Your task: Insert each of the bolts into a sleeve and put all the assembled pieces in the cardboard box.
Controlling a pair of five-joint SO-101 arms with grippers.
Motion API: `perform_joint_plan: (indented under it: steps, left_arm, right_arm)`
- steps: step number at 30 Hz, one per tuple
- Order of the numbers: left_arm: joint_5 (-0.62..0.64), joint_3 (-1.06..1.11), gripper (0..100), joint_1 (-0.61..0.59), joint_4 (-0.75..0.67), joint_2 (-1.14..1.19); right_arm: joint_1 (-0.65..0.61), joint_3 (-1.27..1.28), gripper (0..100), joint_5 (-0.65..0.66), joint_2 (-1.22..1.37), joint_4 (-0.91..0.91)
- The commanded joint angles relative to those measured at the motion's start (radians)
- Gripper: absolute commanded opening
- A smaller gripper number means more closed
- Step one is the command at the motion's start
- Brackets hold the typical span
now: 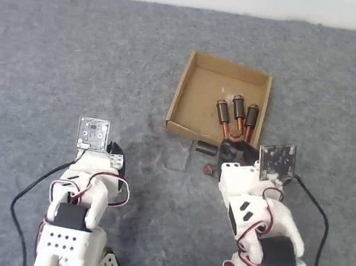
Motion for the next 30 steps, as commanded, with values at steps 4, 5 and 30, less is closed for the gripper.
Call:
perform_joint_plan:
  steps: [4,5,30]
  left_arm:
    - [-0.006,-0.005,1,-0.005,0.002,-0.002]
    - [-0.006,-0.005,1,-0.005,0.002,-0.002]
    - [-0.006,-0.005,1,-0.005,0.002,-0.002]
  right_arm:
    - [0.007,-0.419,0.6,0.009,0.291,0.179]
    - [0.007,-0.470,0.6,0.009,0.335,0.211]
    - [0.150,-1.014,0.7,0.144,1.132,0.323]
